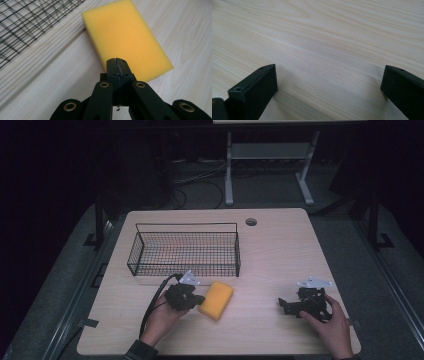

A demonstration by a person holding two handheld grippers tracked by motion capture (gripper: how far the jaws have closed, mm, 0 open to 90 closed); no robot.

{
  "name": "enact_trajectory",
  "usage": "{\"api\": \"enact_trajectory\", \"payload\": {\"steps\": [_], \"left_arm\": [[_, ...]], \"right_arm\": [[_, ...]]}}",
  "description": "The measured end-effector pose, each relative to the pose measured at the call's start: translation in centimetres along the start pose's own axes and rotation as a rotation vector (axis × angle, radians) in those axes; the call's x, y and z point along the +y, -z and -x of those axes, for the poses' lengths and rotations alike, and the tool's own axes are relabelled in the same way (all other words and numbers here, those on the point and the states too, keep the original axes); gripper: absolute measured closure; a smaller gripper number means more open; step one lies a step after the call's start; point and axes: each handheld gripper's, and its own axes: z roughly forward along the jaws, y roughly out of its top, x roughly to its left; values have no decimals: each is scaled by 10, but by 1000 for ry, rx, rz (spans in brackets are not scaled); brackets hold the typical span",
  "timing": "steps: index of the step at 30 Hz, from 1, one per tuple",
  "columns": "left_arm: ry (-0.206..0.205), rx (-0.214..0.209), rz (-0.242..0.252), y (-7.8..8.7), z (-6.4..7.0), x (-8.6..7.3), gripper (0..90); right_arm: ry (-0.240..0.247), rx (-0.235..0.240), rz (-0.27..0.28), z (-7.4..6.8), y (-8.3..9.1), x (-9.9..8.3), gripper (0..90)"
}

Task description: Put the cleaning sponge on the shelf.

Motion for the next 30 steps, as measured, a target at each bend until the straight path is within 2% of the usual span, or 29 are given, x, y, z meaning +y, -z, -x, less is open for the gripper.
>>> {"api": "enact_trajectory", "payload": {"steps": [9, 11, 16, 23, 24, 25, 30], "left_arm": [[29, 51, 4, 9, -14, -5, 897], [40, 45, 16, 12, -16, -5, 897], [37, 36, 34, 15, -13, -1, 896], [54, 20, 19, 15, -6, 10, 643], [60, 10, 8, 13, -6, 12, 643], [61, 8, -5, 12, -4, 15, 545], [45, 4, -44, 3, 0, 23, 336]], "right_arm": [[0, 0, 0, 0, 0, 0, 0], [0, 0, 0, 0, 0, 0, 0], [1, 0, 0, 0, 0, 0, 0], [0, 0, 0, 0, 0, 0, 0], [1, 0, 0, 0, 0, 0, 0], [0, 0, 0, 0, 0, 0, 0], [0, 0, 0, 0, 0, 0, 0]]}}
